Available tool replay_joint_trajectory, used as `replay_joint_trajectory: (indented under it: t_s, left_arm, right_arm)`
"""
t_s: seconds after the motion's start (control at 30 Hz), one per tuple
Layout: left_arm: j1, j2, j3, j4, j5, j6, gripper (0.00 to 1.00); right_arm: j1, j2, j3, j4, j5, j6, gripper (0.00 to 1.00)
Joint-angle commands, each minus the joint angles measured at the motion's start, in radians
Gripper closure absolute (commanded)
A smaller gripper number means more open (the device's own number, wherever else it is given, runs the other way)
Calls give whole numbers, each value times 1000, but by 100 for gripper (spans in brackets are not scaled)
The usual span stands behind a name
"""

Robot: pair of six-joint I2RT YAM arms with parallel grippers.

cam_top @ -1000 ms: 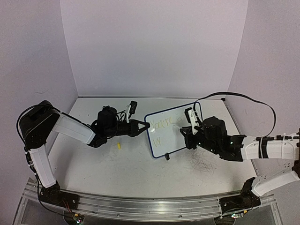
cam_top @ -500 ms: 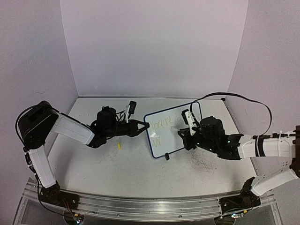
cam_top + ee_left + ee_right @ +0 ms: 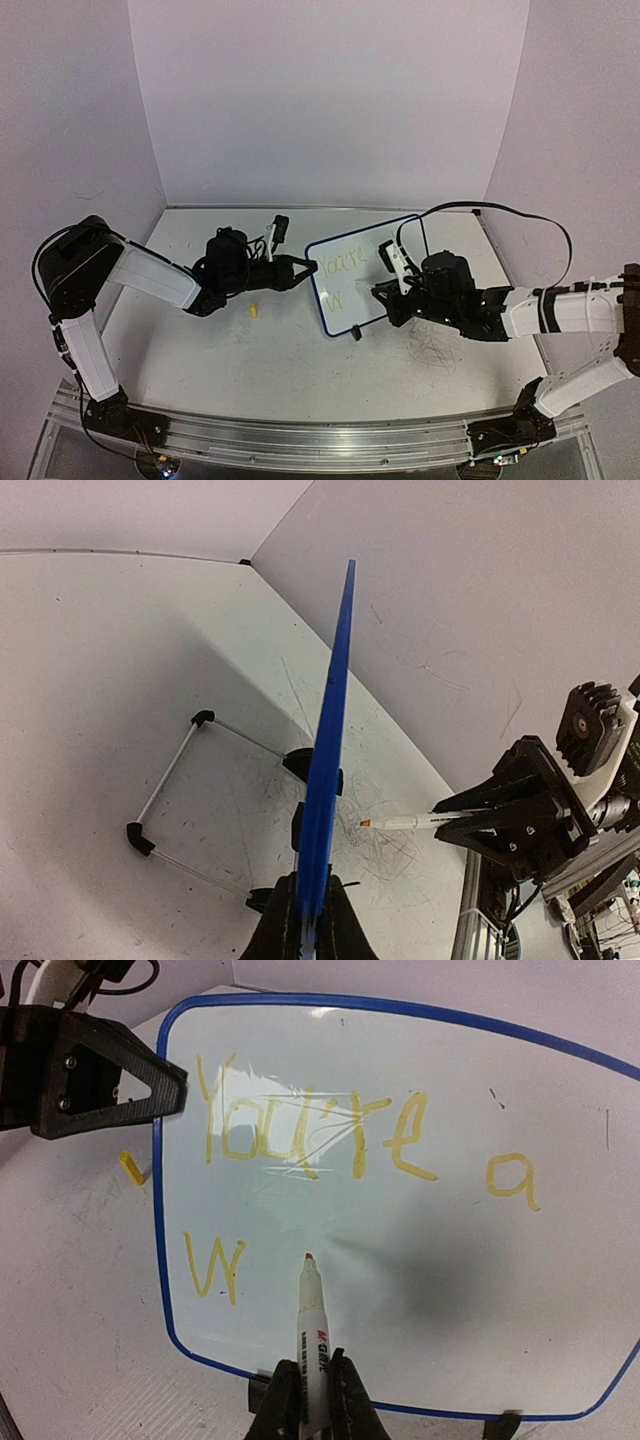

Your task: Write a sentence on the whiteboard

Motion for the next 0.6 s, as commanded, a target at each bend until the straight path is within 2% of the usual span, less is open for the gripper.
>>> replay_joint_trajectory:
  t_s: [0.0,0.47,0.57]
  left_arm:
    - [8,-41,-25,0,-49,-32,100]
    - [8,-11,8,-9,-32,-35,100]
    - [9,-4,19,-10,-34,-37,100]
  right_arm:
    - [7,-14,34,33,-22,-1,100]
    - [50,16,56,-20,-21,-13,100]
    - [50,42,72,-28,47,0,100]
